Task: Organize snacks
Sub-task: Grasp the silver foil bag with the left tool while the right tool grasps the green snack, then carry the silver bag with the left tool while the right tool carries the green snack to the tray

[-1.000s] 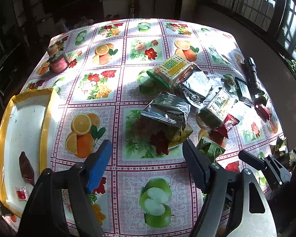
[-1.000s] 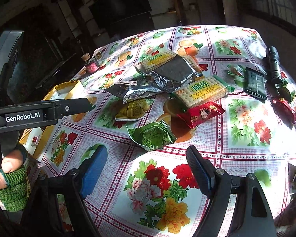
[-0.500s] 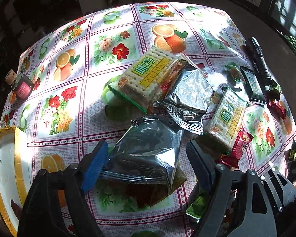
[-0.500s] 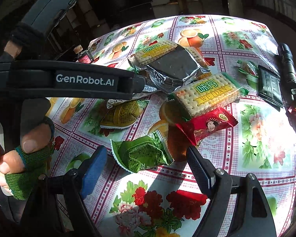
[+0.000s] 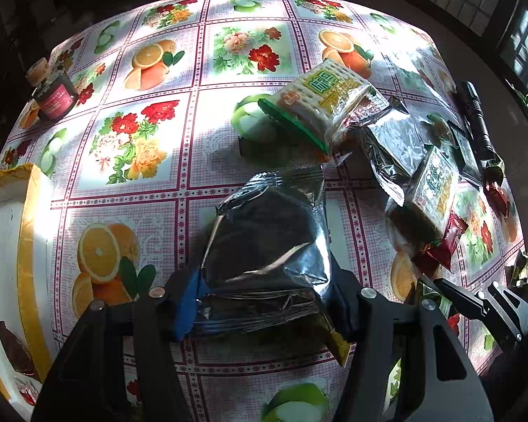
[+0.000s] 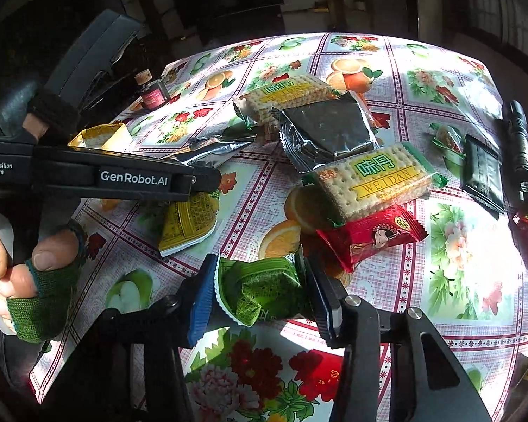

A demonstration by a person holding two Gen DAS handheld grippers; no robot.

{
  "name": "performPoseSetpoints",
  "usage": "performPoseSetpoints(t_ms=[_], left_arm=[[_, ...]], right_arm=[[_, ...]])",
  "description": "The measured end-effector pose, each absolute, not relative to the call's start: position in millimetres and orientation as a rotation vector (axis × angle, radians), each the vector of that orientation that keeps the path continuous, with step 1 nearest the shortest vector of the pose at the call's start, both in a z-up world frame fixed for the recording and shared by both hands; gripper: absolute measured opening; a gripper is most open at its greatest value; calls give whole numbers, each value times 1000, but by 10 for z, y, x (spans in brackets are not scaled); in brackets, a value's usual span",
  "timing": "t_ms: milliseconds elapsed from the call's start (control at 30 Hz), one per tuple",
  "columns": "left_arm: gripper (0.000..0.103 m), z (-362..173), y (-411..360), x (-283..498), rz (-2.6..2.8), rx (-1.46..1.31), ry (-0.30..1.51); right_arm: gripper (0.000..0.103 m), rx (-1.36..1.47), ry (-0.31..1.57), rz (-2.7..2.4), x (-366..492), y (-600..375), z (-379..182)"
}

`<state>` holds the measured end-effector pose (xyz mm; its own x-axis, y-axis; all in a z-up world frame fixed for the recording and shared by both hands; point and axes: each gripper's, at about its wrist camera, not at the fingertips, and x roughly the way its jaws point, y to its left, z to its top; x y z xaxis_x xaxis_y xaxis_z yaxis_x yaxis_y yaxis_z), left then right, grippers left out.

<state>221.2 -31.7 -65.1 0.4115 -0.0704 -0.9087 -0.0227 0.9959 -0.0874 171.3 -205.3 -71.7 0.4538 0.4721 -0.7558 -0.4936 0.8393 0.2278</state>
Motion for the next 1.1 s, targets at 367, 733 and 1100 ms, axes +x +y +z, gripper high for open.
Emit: performPoseSetpoints(t_ms=[367,733,1100], left_arm=[[62,-495,-4,1376,84,-157,1094],[62,-312,230,705,237,-131,1010],[62,-171,479,390,341,-120,948]], right_arm=[[48,-2,886,661,1325,-2027,-557],[48,-24,875,775,972,-1660,-489],[48,-58,862,871,773,-1285,-404]])
